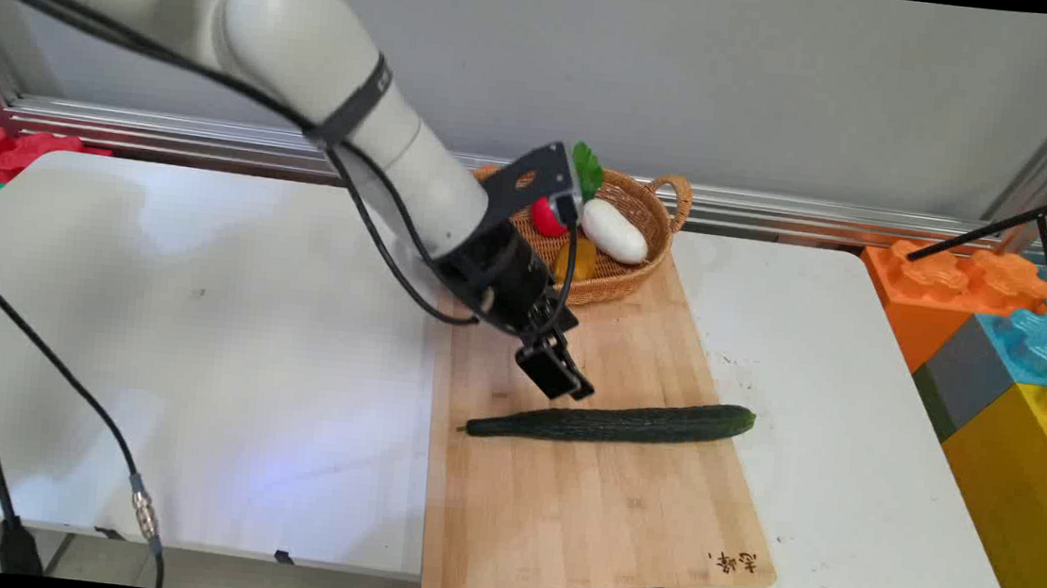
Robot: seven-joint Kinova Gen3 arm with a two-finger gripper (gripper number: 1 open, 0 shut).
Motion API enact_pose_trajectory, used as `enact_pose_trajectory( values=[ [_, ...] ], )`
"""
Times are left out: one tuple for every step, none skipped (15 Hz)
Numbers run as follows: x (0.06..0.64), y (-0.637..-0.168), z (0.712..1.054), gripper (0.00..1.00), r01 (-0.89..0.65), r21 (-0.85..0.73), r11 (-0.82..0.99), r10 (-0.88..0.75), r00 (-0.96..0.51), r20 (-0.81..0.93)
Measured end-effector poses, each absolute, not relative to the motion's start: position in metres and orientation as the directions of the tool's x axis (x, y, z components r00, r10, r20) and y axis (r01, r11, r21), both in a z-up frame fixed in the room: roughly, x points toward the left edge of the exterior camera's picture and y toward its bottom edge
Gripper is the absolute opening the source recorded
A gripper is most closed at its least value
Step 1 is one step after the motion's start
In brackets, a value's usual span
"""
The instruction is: Pick up the cucumber from the cutting board
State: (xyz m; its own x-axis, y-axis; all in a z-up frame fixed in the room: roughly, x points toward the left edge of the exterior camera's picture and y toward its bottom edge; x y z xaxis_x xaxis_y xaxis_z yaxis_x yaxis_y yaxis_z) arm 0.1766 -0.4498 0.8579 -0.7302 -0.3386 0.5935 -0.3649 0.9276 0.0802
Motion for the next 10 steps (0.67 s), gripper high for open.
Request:
enact_pose_trajectory(
  values=[
    [0.175, -0.449, 0.85, 1.0, -0.361, 0.078, 0.929, -0.332, -0.725, 0.604],
    [0.173, -0.448, 0.845, 1.0, -0.36, 0.075, 0.93, -0.328, -0.722, 0.609],
    [0.172, -0.448, 0.838, 1.0, -0.36, 0.071, 0.93, -0.324, -0.717, 0.617],
    [0.17, -0.448, 0.828, 1.0, -0.362, 0.065, 0.93, -0.322, -0.715, 0.621],
    [0.168, -0.449, 0.82, 1.0, -0.365, 0.062, 0.929, -0.322, -0.714, 0.622],
    [0.166, -0.449, 0.811, 1.0, -0.368, 0.061, 0.928, -0.324, -0.712, 0.623],
    [0.163, -0.45, 0.803, 1.0, -0.37, 0.062, 0.927, -0.325, -0.711, 0.624],
    [0.161, -0.451, 0.795, 1.0, -0.369, 0.064, 0.927, -0.325, -0.71, 0.624],
    [0.159, -0.451, 0.788, 1.0, -0.368, 0.066, 0.928, -0.326, -0.71, 0.624],
    [0.158, -0.452, 0.784, 1.0, -0.367, 0.067, 0.928, -0.326, -0.71, 0.624]
  ],
)
